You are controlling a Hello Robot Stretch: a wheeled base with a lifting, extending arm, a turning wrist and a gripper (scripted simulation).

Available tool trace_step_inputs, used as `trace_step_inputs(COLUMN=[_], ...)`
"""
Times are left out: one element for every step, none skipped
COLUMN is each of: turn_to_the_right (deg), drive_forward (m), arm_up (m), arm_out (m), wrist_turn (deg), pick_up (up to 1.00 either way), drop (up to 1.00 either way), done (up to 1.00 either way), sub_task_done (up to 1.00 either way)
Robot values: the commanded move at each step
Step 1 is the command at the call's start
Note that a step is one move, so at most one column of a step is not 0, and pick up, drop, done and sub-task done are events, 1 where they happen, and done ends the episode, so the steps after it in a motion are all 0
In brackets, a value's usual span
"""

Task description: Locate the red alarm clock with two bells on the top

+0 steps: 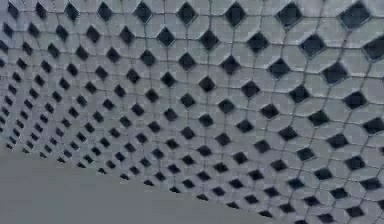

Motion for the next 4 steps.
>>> trace_step_inputs(turn_to_the_right=[36.0, 0.0, 45.0, 21.0], drive_forward=[0.0, 0.5, 0.0, 0.0], arm_up=[0.0, 0.0, 0.0, 0.0], arm_out=[0.0, 0.0, 0.0, 0.0], wrist_turn=[0.0, 0.0, 0.0, 0.0], pick_up=[0.0, 0.0, 0.0, 0.0], drop=[0.0, 0.0, 0.0, 0.0], done=[0.0, 0.0, 0.0, 0.0], sub_task_done=[0.0, 0.0, 0.0, 0.0])
